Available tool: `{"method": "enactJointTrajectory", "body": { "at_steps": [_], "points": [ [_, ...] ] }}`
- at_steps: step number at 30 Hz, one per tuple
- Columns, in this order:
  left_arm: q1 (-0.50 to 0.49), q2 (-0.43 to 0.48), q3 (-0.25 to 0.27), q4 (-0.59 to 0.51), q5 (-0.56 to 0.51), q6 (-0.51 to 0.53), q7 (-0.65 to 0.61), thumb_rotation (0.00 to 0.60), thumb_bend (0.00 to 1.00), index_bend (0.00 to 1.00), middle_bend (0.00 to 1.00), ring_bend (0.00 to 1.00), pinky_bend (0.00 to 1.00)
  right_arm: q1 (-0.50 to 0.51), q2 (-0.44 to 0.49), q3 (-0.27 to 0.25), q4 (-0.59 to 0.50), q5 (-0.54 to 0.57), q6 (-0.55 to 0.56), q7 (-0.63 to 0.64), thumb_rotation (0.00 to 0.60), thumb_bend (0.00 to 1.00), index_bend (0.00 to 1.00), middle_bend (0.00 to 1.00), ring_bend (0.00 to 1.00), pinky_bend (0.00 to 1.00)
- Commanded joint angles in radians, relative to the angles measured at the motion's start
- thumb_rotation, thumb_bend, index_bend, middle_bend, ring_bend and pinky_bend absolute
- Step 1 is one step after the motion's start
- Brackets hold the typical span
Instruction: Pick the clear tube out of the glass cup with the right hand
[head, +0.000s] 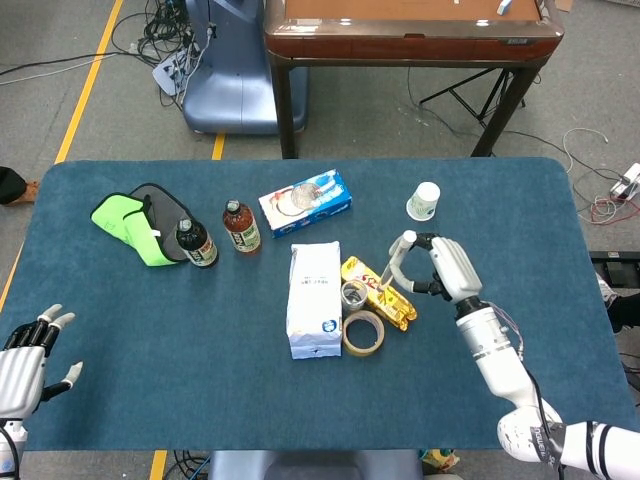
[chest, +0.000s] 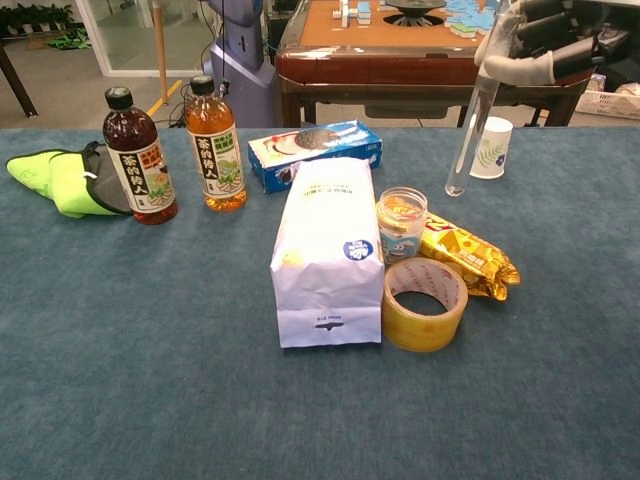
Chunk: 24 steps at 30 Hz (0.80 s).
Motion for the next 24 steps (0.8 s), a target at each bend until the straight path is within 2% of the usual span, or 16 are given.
{"method": "enactJointTrajectory", "body": {
  "at_steps": [1,5,8,11,16,21,24],
  "points": [
    [-0.001,0.000,-0.001,-0.001,0.000,-0.001,0.001,0.600,0.30,0.18,0.09,0.17,0.14,-0.006,-0.008,-0.020,0.050,-0.048,0.028,-0.104,0.600,0.51,0.72,0.52,0.40,0.28],
    [-0.005,-0.002,-0.002,-0.003,0.001,-0.004,0.004,0.600,0.30,0.18,0.09,0.17,0.14,0.000,-0.033,-0.049,0.111,-0.118,0.095,-0.255,0.600,0.51,0.72,0.52,0.40,0.28],
    [-0.007,-0.004,0.001,-0.004,0.001,-0.009,0.006,0.600,0.30,0.18,0.09,0.17,0.14,0.002,-0.050,-0.059,0.132,-0.140,0.116,-0.296,0.600,0.51,0.72,0.52,0.40,0.28],
    [-0.005,-0.004,0.002,-0.003,-0.001,-0.008,0.005,0.600,0.30,0.18,0.09,0.17,0.14,-0.001,-0.056,-0.053,0.109,-0.119,0.096,-0.234,0.600,0.51,0.72,0.52,0.40,0.28],
    [-0.001,-0.002,0.002,-0.003,-0.001,-0.002,0.003,0.600,0.30,0.18,0.09,0.17,0.14,-0.003,-0.026,-0.029,0.039,-0.053,0.000,-0.040,0.600,0.51,0.72,0.52,0.41,0.28],
    [-0.002,-0.001,0.003,-0.003,0.000,-0.003,0.003,0.600,0.30,0.18,0.09,0.17,0.14,-0.003,-0.017,-0.035,0.044,-0.058,-0.013,-0.027,0.600,0.51,0.72,0.52,0.42,0.30],
    [-0.002,-0.001,0.002,-0.003,-0.001,-0.004,0.004,0.600,0.30,0.18,0.09,0.17,0.14,-0.002,-0.034,-0.049,0.099,-0.107,0.045,-0.132,0.600,0.51,0.72,0.53,0.42,0.30]
  ]
}}
